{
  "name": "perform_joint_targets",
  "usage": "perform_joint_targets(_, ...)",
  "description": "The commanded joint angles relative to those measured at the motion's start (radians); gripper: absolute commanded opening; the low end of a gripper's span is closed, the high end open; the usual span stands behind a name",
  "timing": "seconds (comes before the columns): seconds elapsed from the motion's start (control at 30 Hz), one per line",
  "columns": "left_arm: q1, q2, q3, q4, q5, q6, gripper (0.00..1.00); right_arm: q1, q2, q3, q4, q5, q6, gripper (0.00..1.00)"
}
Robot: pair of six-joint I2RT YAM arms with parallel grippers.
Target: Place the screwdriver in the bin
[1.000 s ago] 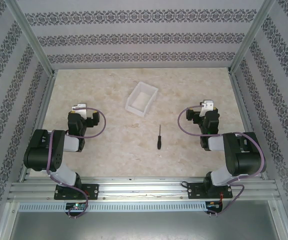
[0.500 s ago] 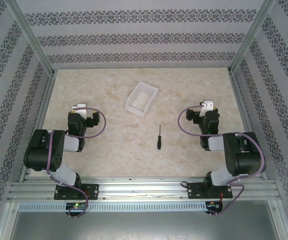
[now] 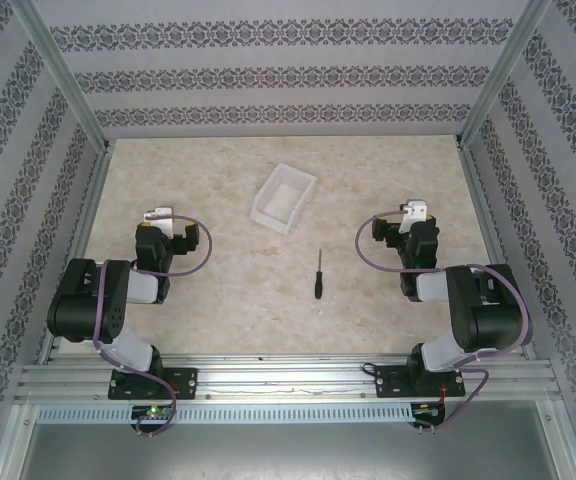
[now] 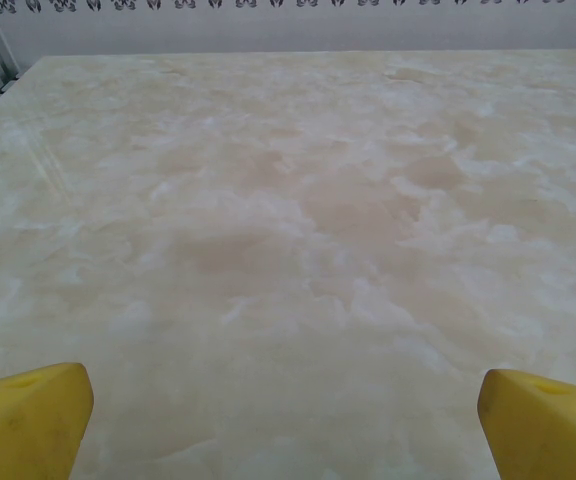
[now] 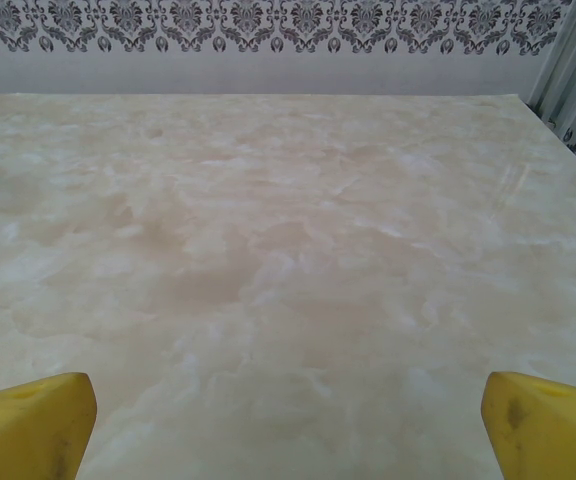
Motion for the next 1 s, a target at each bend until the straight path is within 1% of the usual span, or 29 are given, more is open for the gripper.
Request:
perform_joint_targets(0.0,0.000,-0.010,0.013,-0.014,0.004,-0.011,0.99,-0.010,0.010,0.009,0.027,-0.020,0.018,0.98)
perform_joint_targets(0.1,0.000,-0.025,0.022,-0.041,0.043,0.007,0.99,-0.014,0.007,-0.014,0.073,0.020,0.038,0.98)
perform_joint_targets(0.17,0.000,-0.058,0.040,-0.100,0.058,0.011,0.99,-0.025,0.003,-0.014,0.079,0.024,0.056,0.98)
perform_joint_targets(0.23,0.000,-0.111,0.087,-0.236,0.063,0.010,0.99,-0.024,-0.037,-0.014,0.042,0.052,0.064,0.98)
perform_joint_targets(0.3,0.000,-0.164,0.161,-0.429,0.072,0.034,0.99,-0.026,-0.096,-0.014,-0.001,0.072,0.067,0.98)
perform_joint_targets(0.37,0.000,-0.211,0.202,-0.540,0.071,0.069,0.99,-0.027,-0.167,-0.043,-0.055,0.096,0.072,0.98)
perform_joint_targets(0.47,0.000,-0.281,0.245,-0.688,0.063,0.110,0.99,-0.022,-0.267,-0.026,-0.242,0.083,0.065,0.97)
perform_joint_targets(0.6,0.000,-0.376,0.302,-0.916,0.055,0.146,0.99,-0.008,-0.420,0.042,-0.518,0.136,0.119,0.97)
perform_joint_targets(0.67,0.000,-0.424,0.345,-1.050,0.074,0.168,0.99,-0.001,-0.496,0.092,-0.717,0.143,0.206,0.98)
perform_joint_targets(0.7,0.000,-0.449,0.373,-1.133,0.088,0.182,0.99,0.000,-0.522,0.136,-0.845,0.139,0.258,0.98)
perform_joint_targets(0.77,0.000,-0.494,0.428,-1.266,0.096,0.196,0.99,0.015,-0.547,0.208,-1.042,0.102,0.318,0.98)
perform_joint_targets(0.83,0.000,-0.536,0.483,-1.402,0.111,0.208,0.99,0.062,-0.568,0.277,-1.237,0.120,0.370,0.98)
perform_joint_targets(0.97,0.000,-0.580,0.580,-1.625,0.153,0.228,0.99,0.195,-0.618,0.325,-1.432,0.105,0.430,0.98)
